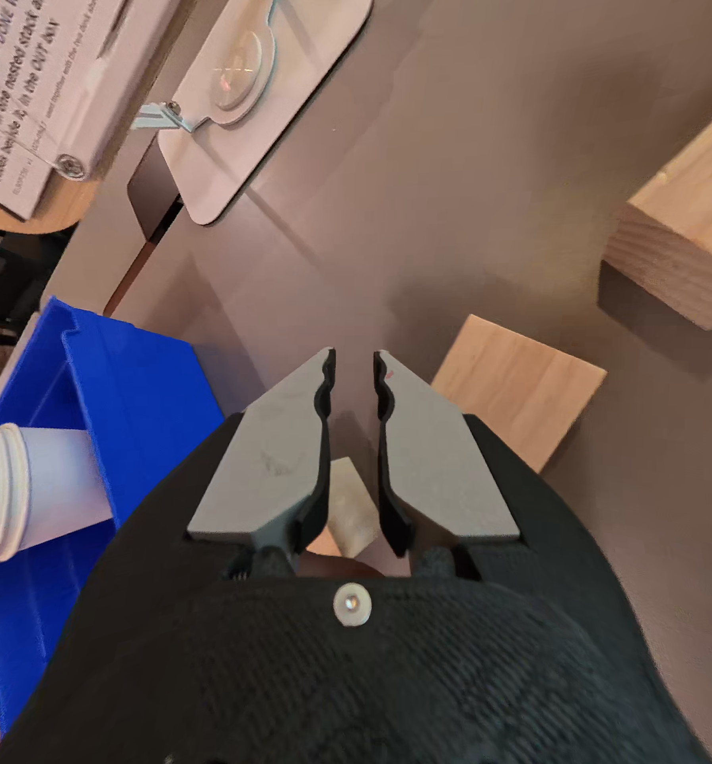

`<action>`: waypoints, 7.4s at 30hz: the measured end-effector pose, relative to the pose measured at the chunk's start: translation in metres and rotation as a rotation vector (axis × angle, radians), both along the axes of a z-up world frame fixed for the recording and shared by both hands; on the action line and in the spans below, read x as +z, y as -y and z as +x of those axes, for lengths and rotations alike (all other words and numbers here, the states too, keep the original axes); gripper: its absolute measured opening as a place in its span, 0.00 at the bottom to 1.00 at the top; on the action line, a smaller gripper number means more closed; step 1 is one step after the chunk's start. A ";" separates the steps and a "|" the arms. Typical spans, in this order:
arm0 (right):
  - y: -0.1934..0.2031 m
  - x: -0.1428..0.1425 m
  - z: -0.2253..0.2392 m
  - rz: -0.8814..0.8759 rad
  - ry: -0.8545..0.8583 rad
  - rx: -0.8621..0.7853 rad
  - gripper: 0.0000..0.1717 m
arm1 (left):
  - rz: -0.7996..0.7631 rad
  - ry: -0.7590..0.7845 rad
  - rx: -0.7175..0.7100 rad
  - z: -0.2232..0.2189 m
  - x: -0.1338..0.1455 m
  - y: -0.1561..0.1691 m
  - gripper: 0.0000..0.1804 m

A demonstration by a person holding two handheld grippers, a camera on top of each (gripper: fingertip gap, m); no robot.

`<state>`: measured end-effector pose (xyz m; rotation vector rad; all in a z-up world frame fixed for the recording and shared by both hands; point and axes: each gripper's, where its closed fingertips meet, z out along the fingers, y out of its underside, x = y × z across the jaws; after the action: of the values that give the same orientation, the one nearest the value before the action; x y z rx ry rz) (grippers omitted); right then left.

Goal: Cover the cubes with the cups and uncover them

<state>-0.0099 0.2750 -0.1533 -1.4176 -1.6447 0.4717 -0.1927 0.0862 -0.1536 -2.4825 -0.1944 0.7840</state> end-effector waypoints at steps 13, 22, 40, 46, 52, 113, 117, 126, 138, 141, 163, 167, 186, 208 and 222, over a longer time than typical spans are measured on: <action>0.019 0.026 -0.005 -0.043 -0.139 0.074 0.04 | -0.256 0.086 -0.288 0.062 -0.004 0.007 0.46; 0.028 0.032 -0.008 -0.011 -0.168 0.125 0.04 | -0.618 0.216 -0.666 0.056 -0.037 0.014 0.35; 0.033 0.031 -0.008 -0.008 -0.168 0.144 0.05 | -0.191 0.027 -0.384 -0.013 0.082 0.040 0.47; 0.035 0.030 -0.009 -0.005 -0.163 0.148 0.05 | -0.155 -0.135 0.030 -0.114 0.126 0.125 0.36; 0.038 0.023 -0.011 0.009 -0.137 0.156 0.05 | -0.078 -0.071 0.122 -0.140 0.122 0.147 0.27; 0.121 0.095 0.010 -0.566 -0.477 0.636 0.20 | 0.707 -0.409 -0.472 0.151 0.250 -0.016 0.01; 0.124 0.105 0.015 -0.746 -0.500 0.697 0.26 | 0.883 -0.299 -0.541 0.181 0.229 -0.034 0.01; 0.128 0.112 0.019 -0.901 -0.506 0.752 0.32 | 1.188 -0.228 -0.588 0.191 0.219 -0.042 0.01; 0.118 0.130 0.020 -1.071 -0.617 0.762 0.39 | 1.198 -0.080 -0.628 0.211 0.179 -0.066 0.01; 0.109 0.133 0.019 -1.112 -0.651 0.735 0.40 | 1.175 -0.081 -0.636 0.214 0.171 -0.071 0.01; 0.062 0.152 0.025 -1.245 -0.828 0.642 0.50 | 0.871 0.053 -0.828 0.260 0.100 -0.105 0.01; 0.062 0.149 0.023 -1.172 -0.819 0.616 0.50 | 0.838 0.080 -0.818 0.259 0.092 -0.108 0.01; 0.031 0.140 0.018 -0.740 -0.828 0.366 0.51 | 0.701 0.154 -0.726 0.239 0.061 -0.115 0.05; 0.021 0.027 -0.028 -0.221 -0.300 0.087 0.52 | 0.880 0.044 -0.457 0.174 0.094 -0.098 0.00; -0.005 -0.005 -0.025 -0.249 -0.167 -0.033 0.52 | 0.868 0.083 -0.437 0.169 0.088 -0.100 0.02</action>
<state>-0.0345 0.2797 -0.1578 -1.5379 -1.4645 0.7761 -0.0240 0.1864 -0.0655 -1.6393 -0.0053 0.3024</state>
